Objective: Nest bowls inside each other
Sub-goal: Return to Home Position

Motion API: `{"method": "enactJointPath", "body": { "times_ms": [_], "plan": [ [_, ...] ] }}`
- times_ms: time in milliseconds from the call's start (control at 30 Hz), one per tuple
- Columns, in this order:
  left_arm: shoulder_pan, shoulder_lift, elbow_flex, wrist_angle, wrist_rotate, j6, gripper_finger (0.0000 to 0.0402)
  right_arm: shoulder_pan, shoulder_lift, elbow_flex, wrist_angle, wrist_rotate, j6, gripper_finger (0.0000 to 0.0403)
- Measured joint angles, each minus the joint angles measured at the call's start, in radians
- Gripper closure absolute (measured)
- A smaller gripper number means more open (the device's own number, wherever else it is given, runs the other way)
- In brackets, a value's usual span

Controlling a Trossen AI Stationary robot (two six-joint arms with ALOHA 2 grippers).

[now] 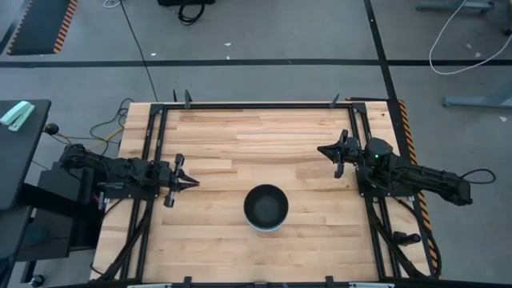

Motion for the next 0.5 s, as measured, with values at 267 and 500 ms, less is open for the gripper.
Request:
{"method": "enactJointPath", "body": {
  "times_ms": [267, 500],
  "plan": [
    [0.0, 0.0, 0.0, 0.003, 0.0, 0.0, 0.0363, 0.0, 0.0, 0.0, 0.0, 0.0, 0.0, 0.0385],
    [0.0, 0.0, 0.0, 0.004, 0.001, 0.0, 0.0373, 0.0, 0.0, 0.0, 0.0, 0.0, 0.0, 0.0385]
  ]
}}
